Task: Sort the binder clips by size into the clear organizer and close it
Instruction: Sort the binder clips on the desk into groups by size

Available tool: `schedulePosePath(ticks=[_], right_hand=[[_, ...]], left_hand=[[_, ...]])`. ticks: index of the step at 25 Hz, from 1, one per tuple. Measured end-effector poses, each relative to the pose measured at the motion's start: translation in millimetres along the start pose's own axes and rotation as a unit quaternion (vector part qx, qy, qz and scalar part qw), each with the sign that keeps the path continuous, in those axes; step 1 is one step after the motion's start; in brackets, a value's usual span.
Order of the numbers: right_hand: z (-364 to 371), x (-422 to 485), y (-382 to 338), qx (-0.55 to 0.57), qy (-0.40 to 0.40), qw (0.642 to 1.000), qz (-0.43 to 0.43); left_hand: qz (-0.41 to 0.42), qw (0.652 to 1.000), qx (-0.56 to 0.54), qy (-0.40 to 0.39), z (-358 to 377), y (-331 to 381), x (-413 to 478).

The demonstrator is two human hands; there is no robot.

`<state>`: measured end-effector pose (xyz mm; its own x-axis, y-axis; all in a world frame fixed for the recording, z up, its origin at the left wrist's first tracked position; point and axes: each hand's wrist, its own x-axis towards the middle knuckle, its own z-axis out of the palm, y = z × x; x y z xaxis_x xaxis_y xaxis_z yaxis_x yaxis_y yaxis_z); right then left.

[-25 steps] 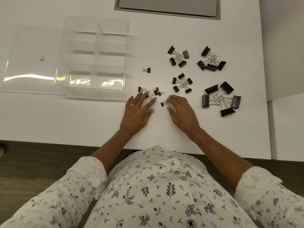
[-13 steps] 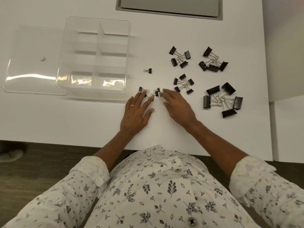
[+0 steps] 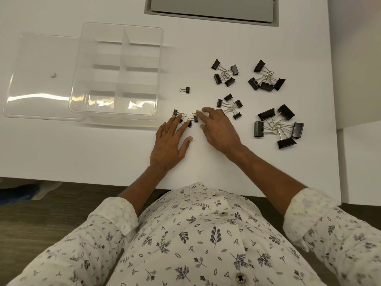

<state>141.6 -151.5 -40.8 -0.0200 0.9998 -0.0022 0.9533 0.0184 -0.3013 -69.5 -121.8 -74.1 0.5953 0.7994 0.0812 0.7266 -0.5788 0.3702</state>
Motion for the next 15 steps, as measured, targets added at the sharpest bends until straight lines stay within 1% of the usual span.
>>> schedulePosePath(ticks=[2,5,7,10,13,15], right_hand=[[0.1,0.2,-0.1,0.018,-0.001,1.000,0.025],[-2.0,-23.9,3.6,0.071,0.010,0.995,0.068],[-1.2,-45.7,8.6,0.099,0.014,0.993,0.066],[-0.5,-65.9,13.6,0.107,0.010,0.993,0.047],[-3.6,-59.7,7.7,0.113,0.030,0.992,0.047],[-5.1,-43.8,-3.6,0.118,0.034,0.992,0.039]], left_hand=[[-0.006,1.000,-0.013,0.008,-1.1,1.4,0.6],[-0.016,0.998,-0.051,0.031,-3.2,3.2,1.6],[-0.029,0.995,-0.084,0.043,-3.3,2.9,2.6],[-0.054,0.991,-0.110,0.054,-1.7,1.8,3.2],[-0.079,0.989,-0.118,0.051,-0.7,2.5,4.7],[-0.073,0.992,-0.096,0.042,0.9,2.0,6.2]])
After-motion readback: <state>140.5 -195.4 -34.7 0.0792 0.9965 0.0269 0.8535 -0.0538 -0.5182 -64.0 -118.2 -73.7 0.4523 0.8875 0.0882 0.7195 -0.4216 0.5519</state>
